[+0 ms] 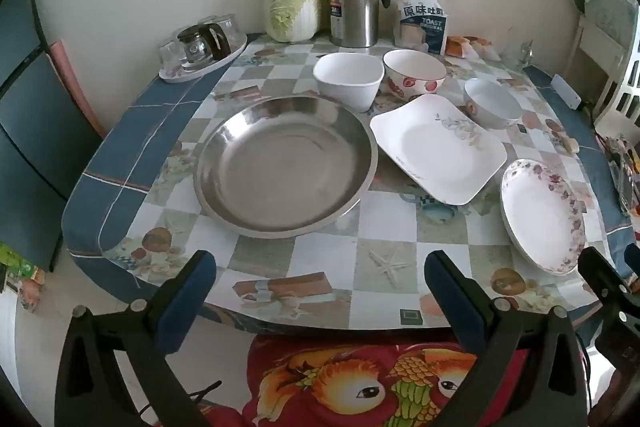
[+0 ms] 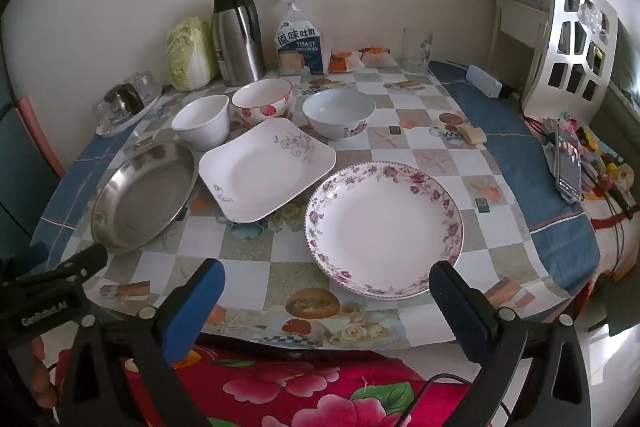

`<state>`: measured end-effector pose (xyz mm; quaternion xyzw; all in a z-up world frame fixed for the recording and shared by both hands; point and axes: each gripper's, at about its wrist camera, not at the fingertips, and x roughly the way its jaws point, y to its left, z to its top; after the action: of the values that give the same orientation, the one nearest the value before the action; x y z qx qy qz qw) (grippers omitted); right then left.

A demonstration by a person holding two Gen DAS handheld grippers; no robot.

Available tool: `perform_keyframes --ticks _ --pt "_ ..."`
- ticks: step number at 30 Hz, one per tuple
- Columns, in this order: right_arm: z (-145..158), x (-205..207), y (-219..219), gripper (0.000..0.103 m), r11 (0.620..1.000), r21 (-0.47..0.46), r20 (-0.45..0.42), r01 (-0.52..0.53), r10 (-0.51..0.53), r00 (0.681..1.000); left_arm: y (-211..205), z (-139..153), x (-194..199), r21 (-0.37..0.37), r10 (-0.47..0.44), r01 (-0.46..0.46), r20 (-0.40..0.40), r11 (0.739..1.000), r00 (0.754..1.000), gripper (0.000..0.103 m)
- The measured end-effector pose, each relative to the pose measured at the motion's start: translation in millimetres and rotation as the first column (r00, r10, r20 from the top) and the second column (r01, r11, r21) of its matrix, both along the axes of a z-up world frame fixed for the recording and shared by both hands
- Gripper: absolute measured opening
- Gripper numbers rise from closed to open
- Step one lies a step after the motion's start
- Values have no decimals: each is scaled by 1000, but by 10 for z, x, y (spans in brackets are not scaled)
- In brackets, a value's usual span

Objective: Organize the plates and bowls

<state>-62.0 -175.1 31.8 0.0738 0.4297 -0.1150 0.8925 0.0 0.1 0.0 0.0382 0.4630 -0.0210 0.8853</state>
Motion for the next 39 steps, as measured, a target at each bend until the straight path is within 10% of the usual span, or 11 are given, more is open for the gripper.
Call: perform_keyframes --ticks 39 --pt "7 31 18 103 1000 -12 -3 5 -5 1000 37 -39 0 30 10 -10 -4 999 1000 103"
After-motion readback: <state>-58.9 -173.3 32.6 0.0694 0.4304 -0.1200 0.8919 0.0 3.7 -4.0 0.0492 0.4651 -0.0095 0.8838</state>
